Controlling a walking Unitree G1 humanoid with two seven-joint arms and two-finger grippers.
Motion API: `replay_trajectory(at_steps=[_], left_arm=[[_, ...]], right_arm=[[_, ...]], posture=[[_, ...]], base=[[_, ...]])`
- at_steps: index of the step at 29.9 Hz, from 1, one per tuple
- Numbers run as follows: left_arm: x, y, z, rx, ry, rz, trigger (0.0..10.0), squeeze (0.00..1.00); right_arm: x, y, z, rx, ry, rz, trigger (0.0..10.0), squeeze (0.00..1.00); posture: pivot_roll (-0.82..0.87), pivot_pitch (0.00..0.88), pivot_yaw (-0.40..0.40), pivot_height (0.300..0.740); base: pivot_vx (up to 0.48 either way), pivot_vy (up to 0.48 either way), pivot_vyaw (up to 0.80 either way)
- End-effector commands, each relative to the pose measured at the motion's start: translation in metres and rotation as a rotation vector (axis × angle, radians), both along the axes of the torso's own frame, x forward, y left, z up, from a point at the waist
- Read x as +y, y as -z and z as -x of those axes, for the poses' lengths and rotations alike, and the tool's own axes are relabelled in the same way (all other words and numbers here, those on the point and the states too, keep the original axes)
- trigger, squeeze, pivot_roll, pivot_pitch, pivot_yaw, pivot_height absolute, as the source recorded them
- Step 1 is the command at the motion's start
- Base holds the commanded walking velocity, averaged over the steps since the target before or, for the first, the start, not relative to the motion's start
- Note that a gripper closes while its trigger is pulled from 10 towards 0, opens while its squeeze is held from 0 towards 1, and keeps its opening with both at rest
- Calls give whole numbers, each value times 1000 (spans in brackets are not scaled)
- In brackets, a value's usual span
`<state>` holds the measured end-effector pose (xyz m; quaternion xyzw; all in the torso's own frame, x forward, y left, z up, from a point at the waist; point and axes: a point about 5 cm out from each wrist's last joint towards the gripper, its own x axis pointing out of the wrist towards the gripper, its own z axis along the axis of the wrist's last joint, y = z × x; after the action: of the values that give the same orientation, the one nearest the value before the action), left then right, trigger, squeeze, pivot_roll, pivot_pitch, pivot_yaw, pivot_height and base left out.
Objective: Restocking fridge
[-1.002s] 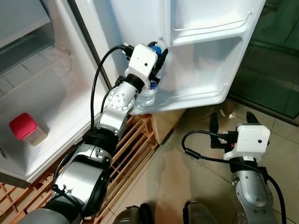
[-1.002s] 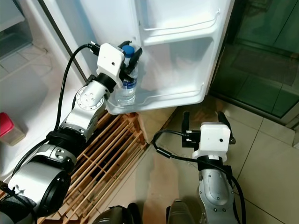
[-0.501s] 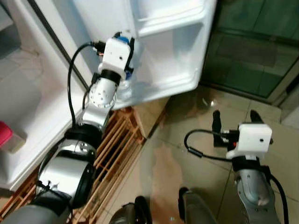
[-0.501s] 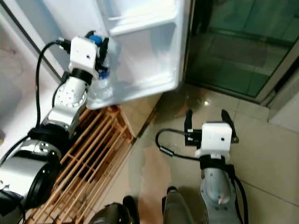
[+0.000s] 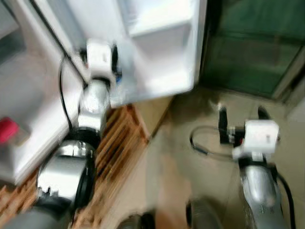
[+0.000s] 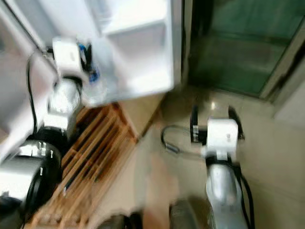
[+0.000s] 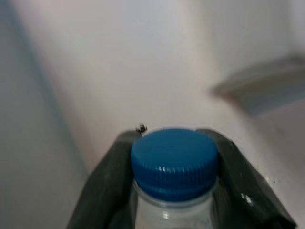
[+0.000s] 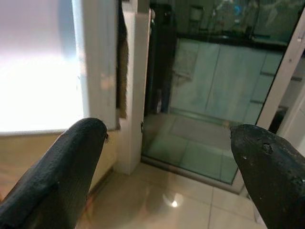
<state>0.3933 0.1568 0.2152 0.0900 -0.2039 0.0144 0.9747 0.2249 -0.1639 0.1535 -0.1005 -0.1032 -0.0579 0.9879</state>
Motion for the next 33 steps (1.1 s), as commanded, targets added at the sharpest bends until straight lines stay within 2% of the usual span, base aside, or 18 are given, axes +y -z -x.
replay_trajectory(at_steps=[1,6,11,12,17,22,25,29,33], left_arm=[[11,22,2,92,-44,10,10000,0],[7,24,2,102,-30,12,10000,0],[6,33,0,171,-48,84,10000,0],[7,35,-1,191,-53,114,10000,1000],[10,30,-3,186,-72,141,10000,1000],[15,-6,-4,47,-69,149,10000,1000],[18,-30,-1,-38,-48,122,10000,1000],[19,-41,2,-78,-30,107,10000,1000],[25,-62,9,-133,-17,104,10000,1000]], right_arm=[[5,1,-1,3,-24,-11,10000,0],[4,0,-3,0,-29,-9,10000,0],[3,0,-5,1,-43,-1,10000,0],[3,0,-6,1,-44,0,10000,0],[2,-1,-7,-3,-49,4,10000,0],[0,-2,-8,-4,-53,12,10000,0],[-1,-2,-9,-5,-57,16,10000,0],[-2,-2,-10,-5,-61,17,10000,0],[0,-3,-13,-6,-76,17,10000,0]], posture=[[-308,133,164,740],[-304,131,156,740],[-301,131,141,740],[-299,128,138,740],[-298,126,134,740],[-297,122,124,740],[-290,119,118,740],[-277,115,111,740],[-258,112,103,740]], base=[[0,0,0],[0,0,0],[0,0,0],[0,0,0],[0,0,0],[0,0,0],[0,0,0],[0,0,0],[0,0,0]])
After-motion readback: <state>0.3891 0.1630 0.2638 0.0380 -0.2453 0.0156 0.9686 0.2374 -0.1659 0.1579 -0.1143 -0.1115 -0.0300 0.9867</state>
